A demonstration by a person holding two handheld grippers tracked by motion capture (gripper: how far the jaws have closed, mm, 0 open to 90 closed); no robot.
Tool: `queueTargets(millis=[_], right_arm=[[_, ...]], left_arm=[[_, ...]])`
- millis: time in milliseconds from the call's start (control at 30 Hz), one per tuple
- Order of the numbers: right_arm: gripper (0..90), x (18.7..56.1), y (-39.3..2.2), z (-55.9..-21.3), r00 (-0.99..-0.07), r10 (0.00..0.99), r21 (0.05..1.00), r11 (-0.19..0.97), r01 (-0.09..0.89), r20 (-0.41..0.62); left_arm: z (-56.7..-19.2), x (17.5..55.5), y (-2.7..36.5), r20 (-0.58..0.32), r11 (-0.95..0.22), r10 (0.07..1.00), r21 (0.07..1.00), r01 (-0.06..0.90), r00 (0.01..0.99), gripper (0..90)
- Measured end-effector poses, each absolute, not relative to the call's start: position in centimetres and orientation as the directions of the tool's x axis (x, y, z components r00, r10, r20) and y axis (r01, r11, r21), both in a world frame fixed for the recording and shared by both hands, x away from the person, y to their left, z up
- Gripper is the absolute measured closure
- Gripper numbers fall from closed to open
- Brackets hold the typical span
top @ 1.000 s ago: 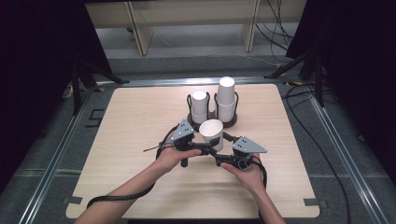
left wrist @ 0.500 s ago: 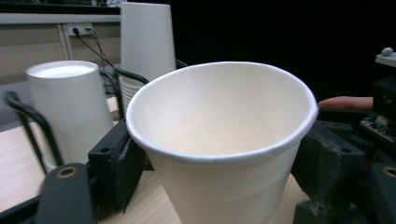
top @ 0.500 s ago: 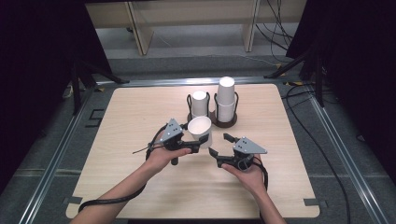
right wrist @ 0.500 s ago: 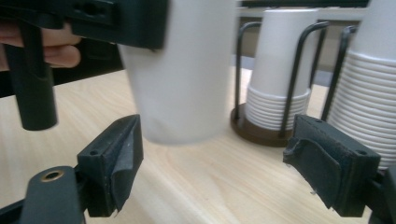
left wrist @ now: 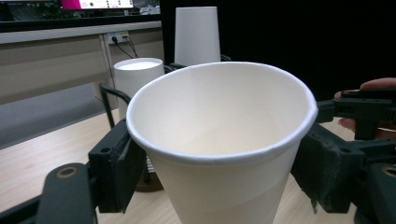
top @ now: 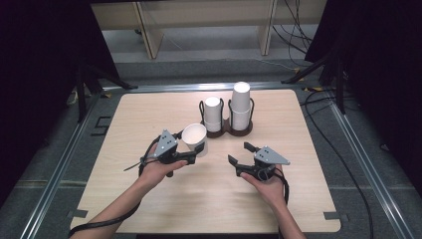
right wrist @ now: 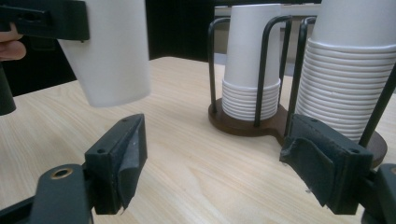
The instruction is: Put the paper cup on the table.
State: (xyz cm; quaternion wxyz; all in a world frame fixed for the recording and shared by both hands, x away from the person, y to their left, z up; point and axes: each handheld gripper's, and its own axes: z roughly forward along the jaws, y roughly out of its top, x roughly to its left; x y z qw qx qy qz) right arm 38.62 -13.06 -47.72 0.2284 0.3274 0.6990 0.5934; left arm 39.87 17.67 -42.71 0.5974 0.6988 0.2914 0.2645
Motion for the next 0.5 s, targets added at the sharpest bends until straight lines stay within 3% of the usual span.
queueTargets(millis=[500], right_arm=[[24.2,38.7,-13.3,-47.9,-0.673,0.733,0.975,0.066,0.214,0.099]], left_arm=[[-43.6,39.2,19.5,0.036,-0.102,0.751,0.993,0.061,0.659,23.3]])
